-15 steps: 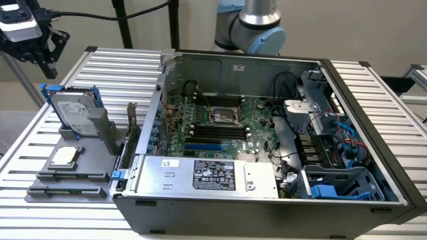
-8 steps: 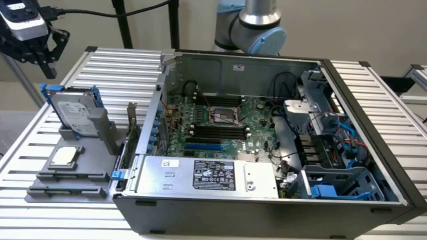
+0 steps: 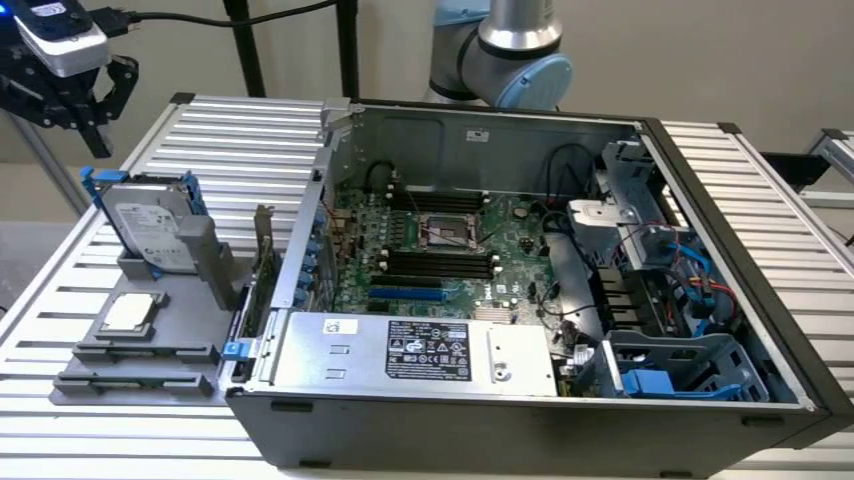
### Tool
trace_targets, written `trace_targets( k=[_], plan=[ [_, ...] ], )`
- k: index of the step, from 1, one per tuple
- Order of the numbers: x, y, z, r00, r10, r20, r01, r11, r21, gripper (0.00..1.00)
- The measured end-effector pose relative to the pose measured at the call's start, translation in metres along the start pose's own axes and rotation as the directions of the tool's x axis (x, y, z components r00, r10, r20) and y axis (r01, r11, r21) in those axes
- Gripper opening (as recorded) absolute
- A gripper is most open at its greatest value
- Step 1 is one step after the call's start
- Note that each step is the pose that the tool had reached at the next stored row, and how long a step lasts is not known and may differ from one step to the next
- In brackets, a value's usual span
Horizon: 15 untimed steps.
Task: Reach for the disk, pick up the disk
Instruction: 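Pick up the disk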
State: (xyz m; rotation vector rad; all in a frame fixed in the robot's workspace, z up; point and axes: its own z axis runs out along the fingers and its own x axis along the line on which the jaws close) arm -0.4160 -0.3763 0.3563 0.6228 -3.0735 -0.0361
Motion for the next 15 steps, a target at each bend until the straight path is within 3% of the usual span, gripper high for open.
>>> trace_targets(
  k=[4, 7, 11, 15],
  plan=[
    [0.0000, 0.0000, 0.0000, 0.9974, -0.072, -0.0018, 0.072, 0.9974, 0.0000, 0.11],
    [0.0000, 0.0000, 0.0000, 0.9919, -0.127, -0.0031, 0.127, 0.9919, -0.0001, 0.11],
    [0.0000, 0.0000, 0.0000, 0.9802, -0.198, -0.0048, 0.198, 0.9802, -0.0003, 0.11],
    [0.0000, 0.0000, 0.0000, 0.9630, -0.269, -0.0065, 0.269, 0.9630, -0.0007, 0.11]
  ],
)
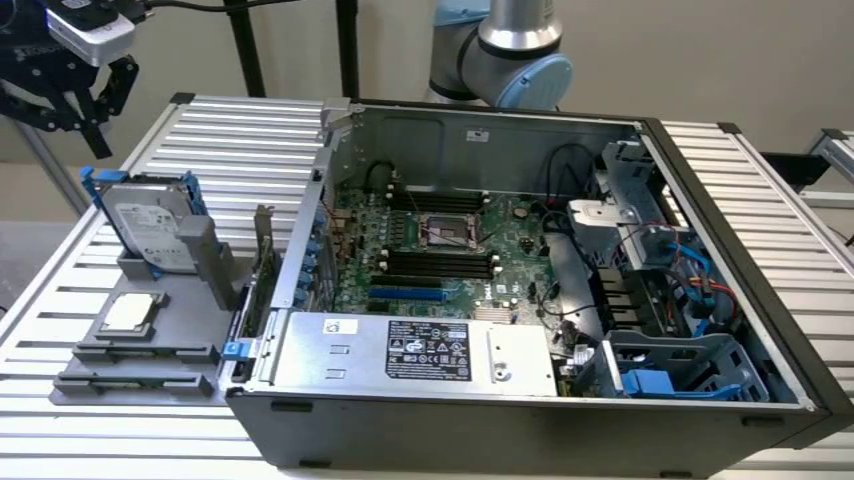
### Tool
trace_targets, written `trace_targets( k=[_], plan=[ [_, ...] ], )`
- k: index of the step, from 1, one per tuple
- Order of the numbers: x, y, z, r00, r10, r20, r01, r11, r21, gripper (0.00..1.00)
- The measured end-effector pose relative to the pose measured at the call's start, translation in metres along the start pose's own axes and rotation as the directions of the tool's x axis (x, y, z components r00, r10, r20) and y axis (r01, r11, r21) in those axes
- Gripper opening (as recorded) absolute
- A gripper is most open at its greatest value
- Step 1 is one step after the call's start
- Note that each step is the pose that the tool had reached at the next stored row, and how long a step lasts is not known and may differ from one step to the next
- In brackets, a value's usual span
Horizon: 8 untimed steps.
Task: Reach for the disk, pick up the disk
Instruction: 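Pick up the disk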
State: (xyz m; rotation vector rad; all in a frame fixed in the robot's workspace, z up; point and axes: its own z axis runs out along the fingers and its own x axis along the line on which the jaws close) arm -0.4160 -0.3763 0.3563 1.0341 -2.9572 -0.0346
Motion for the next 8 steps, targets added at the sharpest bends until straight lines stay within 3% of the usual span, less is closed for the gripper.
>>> trace_targets(
  k=[4, 8],
  plan=[
    [0.0000, 0.0000, 0.0000, 0.9974, -0.072, -0.0017, 0.072, 0.9974, 0.0001, 0.11],
    [0.0000, 0.0000, 0.0000, 0.9894, -0.145, -0.0034, 0.145, 0.9894, -0.0001, 0.11]
  ],
)
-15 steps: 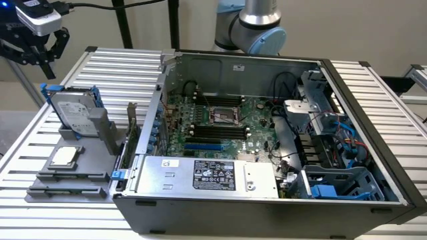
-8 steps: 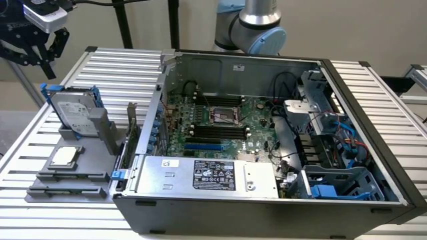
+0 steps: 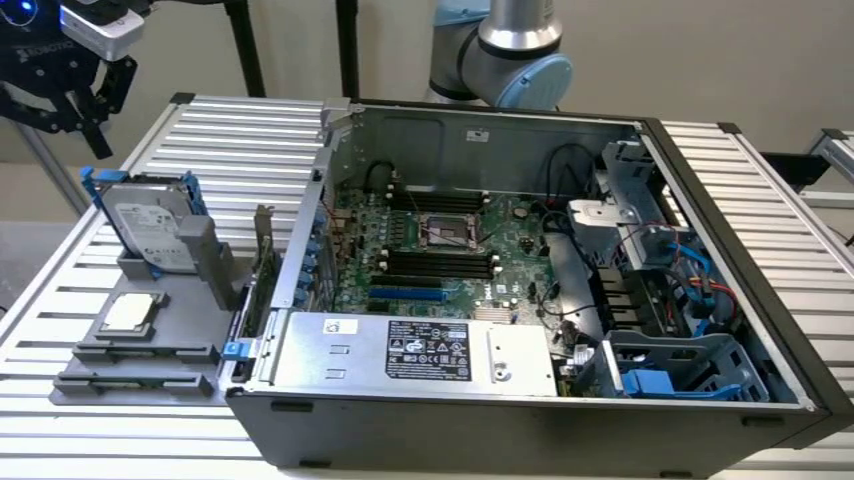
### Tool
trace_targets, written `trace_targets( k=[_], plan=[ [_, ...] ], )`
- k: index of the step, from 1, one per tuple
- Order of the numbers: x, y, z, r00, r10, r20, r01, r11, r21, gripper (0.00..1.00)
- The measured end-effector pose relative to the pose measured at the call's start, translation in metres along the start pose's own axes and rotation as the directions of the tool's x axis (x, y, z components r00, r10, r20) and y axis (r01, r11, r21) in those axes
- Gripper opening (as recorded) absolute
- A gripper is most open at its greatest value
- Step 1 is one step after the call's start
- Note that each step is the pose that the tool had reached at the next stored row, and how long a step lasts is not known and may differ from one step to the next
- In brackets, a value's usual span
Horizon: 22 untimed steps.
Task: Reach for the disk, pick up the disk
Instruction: 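Pick up the disk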
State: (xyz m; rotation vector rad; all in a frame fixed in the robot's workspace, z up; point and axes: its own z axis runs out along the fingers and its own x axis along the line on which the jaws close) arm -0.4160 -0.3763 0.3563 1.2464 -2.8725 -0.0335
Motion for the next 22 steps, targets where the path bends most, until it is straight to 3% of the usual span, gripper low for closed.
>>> trace_targets(
  k=[5, 11, 16, 22],
  plan=[
    [0.0000, 0.0000, 0.0000, 0.9959, -0.091, -0.0022, 0.091, 0.9959, 0.0000, 0.11],
    [0.0000, 0.0000, 0.0000, 0.9801, -0.199, -0.0047, 0.199, 0.9801, -0.0003, 0.11],
    [0.0000, 0.0000, 0.0000, 0.9583, -0.286, -0.0068, 0.286, 0.9583, -0.0008, 0.11],
    [0.0000, 0.0000, 0.0000, 0.9210, -0.389, -0.0093, 0.389, 0.9210, -0.0015, 0.11]
  ],
)
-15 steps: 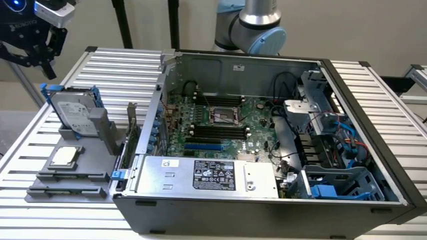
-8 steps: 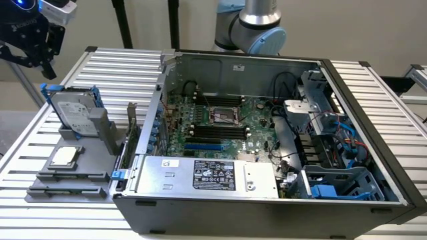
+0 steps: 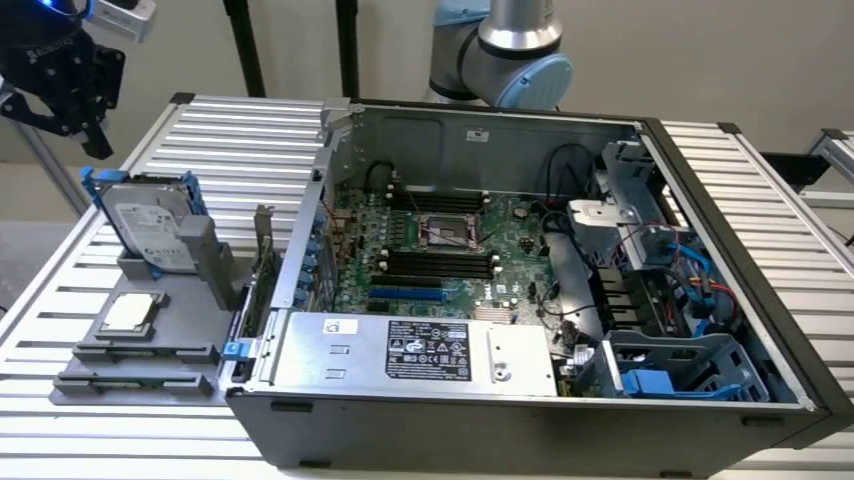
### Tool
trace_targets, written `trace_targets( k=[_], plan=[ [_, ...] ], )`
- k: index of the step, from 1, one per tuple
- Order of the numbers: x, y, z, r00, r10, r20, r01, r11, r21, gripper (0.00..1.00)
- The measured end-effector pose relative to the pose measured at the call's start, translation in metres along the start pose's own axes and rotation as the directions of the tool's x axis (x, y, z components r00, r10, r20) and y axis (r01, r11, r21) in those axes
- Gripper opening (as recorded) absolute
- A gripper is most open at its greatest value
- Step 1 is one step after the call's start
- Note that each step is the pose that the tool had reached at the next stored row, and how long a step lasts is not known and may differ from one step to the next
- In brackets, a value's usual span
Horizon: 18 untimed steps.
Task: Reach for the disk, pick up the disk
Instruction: 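Pick up the disk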
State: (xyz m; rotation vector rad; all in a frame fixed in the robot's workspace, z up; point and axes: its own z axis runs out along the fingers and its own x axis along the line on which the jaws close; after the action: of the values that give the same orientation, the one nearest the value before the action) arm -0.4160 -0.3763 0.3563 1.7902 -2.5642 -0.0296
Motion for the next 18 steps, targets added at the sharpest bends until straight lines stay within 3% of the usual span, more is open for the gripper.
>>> trace_targets(
  k=[4, 8, 12, 17, 18],
  plan=[
    [0.0000, 0.0000, 0.0000, 0.9973, -0.073, -0.0018, 0.073, 0.9973, 0.0000, 0.11],
    [0.0000, 0.0000, 0.0000, 0.9895, -0.144, -0.0034, 0.144, 0.9895, -0.0001, 0.11],
    [0.0000, 0.0000, 0.0000, 0.9763, -0.216, -0.0051, 0.216, 0.9764, -0.0004, 0.11],
    [0.0000, 0.0000, 0.0000, 0.9535, -0.301, -0.0071, 0.301, 0.9535, -0.0005, 0.11],
    [0.0001, 0.0000, -0.0001, 0.9521, -0.306, -0.0073, 0.306, 0.9521, -0.0005, 0.11]
  ],
)
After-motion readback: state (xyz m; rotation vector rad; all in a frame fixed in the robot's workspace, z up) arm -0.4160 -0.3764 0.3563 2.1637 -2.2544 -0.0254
